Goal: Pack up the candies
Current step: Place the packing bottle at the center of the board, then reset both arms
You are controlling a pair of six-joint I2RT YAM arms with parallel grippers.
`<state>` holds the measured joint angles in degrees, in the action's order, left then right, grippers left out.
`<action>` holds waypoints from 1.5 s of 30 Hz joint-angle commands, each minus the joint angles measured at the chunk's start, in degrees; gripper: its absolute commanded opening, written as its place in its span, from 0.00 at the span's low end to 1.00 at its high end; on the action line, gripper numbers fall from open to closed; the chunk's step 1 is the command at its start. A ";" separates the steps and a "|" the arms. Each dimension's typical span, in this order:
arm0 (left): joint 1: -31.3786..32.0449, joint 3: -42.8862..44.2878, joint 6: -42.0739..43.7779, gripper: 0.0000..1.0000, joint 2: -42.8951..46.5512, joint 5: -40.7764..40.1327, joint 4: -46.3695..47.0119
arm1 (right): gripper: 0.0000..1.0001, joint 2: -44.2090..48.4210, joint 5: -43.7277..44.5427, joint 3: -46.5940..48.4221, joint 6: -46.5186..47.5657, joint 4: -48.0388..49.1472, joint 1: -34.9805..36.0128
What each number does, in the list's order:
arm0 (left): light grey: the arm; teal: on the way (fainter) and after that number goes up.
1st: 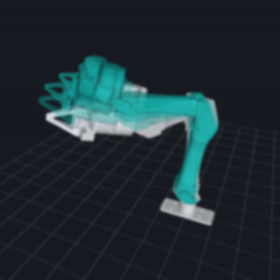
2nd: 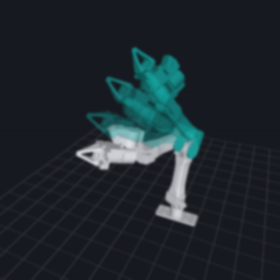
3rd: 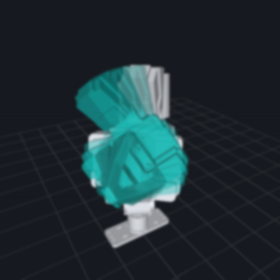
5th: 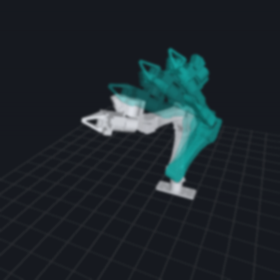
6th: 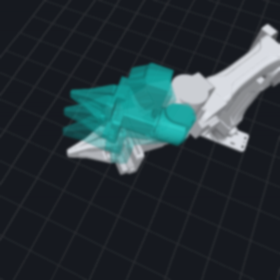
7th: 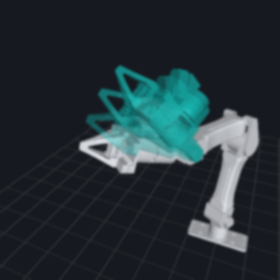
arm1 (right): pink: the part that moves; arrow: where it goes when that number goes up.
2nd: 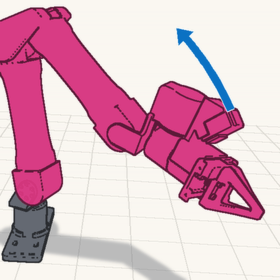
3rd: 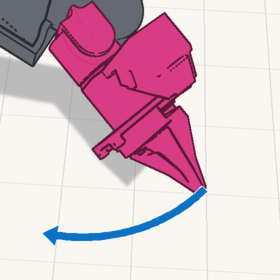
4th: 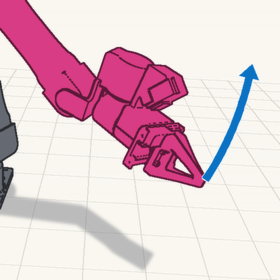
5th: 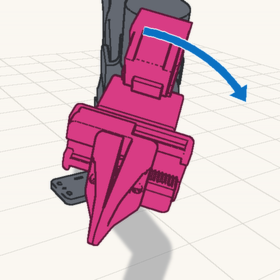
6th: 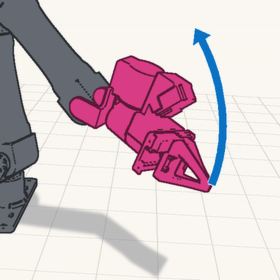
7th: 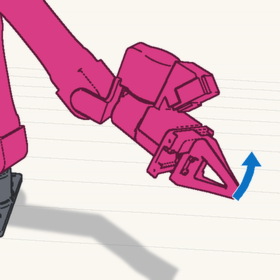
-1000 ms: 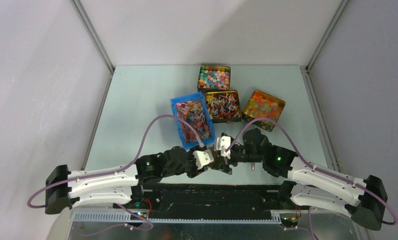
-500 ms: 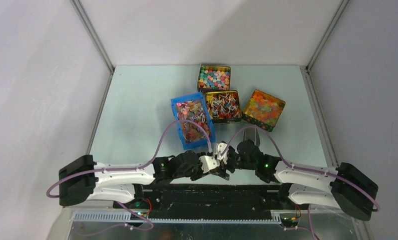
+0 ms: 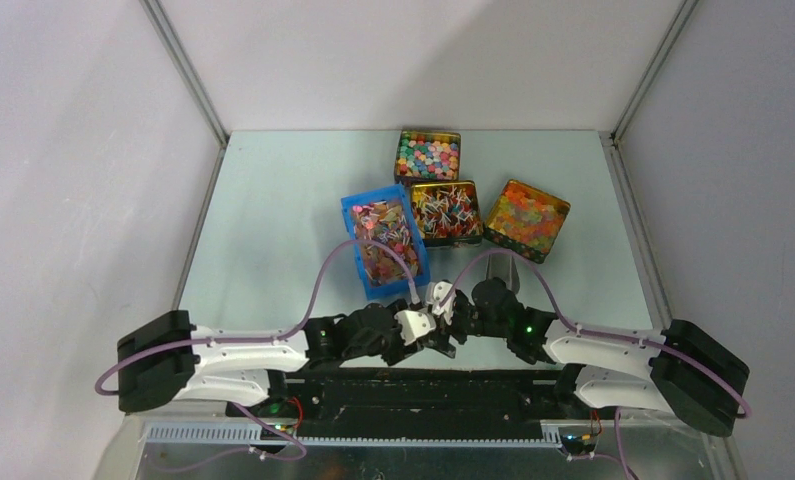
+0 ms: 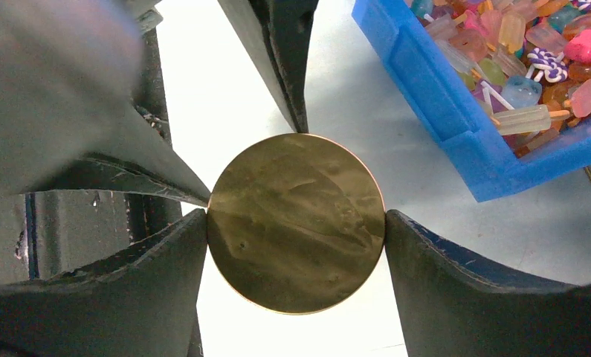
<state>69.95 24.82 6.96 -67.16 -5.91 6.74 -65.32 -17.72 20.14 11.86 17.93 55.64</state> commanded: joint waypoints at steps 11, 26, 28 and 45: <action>0.45 -5.89 -4.80 0.99 17.63 -6.66 -0.84 | 0.88 1.27 -0.50 2.96 -1.92 -2.31 -0.25; 0.04 1.26 -11.52 1.00 28.38 -13.60 -6.23 | 1.00 12.43 -2.99 6.51 -8.65 -9.75 -5.26; -0.30 3.62 -12.70 1.00 26.21 -13.59 -7.76 | 1.00 13.84 -4.12 6.69 -9.53 -10.25 -6.76; -22.51 9.69 -23.27 1.00 13.99 14.16 -1.56 | 0.99 10.07 -14.58 12.66 -18.63 -10.08 -24.74</action>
<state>52.47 34.30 -12.05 -54.65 -0.19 -1.08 -53.91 -29.17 30.02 -2.07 4.54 35.83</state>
